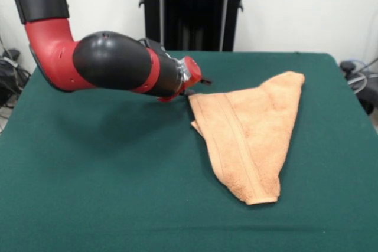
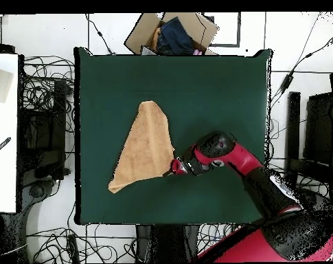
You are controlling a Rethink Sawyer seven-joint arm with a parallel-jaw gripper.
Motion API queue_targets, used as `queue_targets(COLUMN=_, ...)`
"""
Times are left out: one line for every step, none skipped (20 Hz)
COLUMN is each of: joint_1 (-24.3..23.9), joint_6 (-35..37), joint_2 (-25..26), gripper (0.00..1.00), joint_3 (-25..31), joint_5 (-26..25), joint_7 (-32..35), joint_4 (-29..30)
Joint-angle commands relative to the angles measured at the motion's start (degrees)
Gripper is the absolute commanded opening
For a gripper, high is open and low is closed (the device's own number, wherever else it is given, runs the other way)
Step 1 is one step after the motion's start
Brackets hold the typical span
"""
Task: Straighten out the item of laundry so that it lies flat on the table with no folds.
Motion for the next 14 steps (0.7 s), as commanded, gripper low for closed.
queue_targets(joint_1=0.54, joint_6=-7.24, joint_2=0.06, gripper=1.00, joint_3=4.47, joint_5=-5.72, joint_7=-11.28, joint_4=-6.92)
queue_targets(joint_1=0.53, joint_6=-7.50, joint_2=0.02, gripper=1.00, joint_3=4.59, joint_5=-5.89, joint_7=-11.11, joint_4=-6.87)
queue_targets(joint_1=0.40, joint_6=-8.15, joint_2=0.01, gripper=1.00, joint_3=4.81, joint_5=-6.17, joint_7=-11.19, joint_4=-6.71)
queue_targets(joint_1=0.27, joint_6=-8.81, joint_2=0.00, gripper=1.00, joint_3=5.02, joint_5=-6.46, joint_7=-11.27, joint_4=-6.55)
queue_targets(joint_1=0.15, joint_6=-9.64, joint_2=-0.12, gripper=1.00, joint_3=5.27, joint_5=-6.95, joint_7=-11.47, joint_4=-6.36)
queue_targets(joint_1=0.11, joint_6=-10.17, joint_2=-0.32, gripper=1.00, joint_3=5.40, joint_5=-7.39, joint_7=-11.38, joint_4=-6.18)
queue_targets(joint_1=0.06, joint_6=-10.71, joint_2=-0.52, gripper=1.00, joint_3=5.52, joint_5=-7.82, joint_7=-11.30, joint_4=-6.00)
queue_targets(joint_1=0.02, joint_6=-11.17, joint_2=-0.41, gripper=1.00, joint_3=5.73, joint_5=-8.15, joint_7=-11.31, joint_4=-6.04)
queue_targets(joint_1=0.02, joint_6=-11.40, joint_2=-0.27, gripper=1.00, joint_3=5.90, joint_5=-8.53, joint_7=-11.24, joint_4=-6.22)
queue_targets(joint_1=-0.06, joint_6=-11.74, joint_2=-0.05, gripper=1.00, joint_3=6.19, joint_5=-8.87, joint_7=-11.31, joint_4=-6.42)
queue_targets(joint_1=-0.04, joint_6=-11.99, joint_2=0.12, gripper=1.00, joint_3=6.36, joint_5=-9.21, joint_7=-11.38, joint_4=-6.68)
queue_targets(joint_1=-0.01, joint_6=-12.24, joint_2=0.28, gripper=1.00, joint_3=6.54, joint_5=-9.56, joint_7=-11.44, joint_4=-6.94)
queue_targets(joint_1=0.02, joint_6=-12.58, joint_2=0.37, gripper=1.00, joint_3=6.65, joint_5=-9.93, joint_7=-11.48, joint_4=-7.14)
queue_targets(joint_1=0.04, joint_6=-12.68, joint_2=0.42, gripper=1.00, joint_3=6.78, joint_5=-10.19, joint_7=-11.54, joint_4=-7.30)
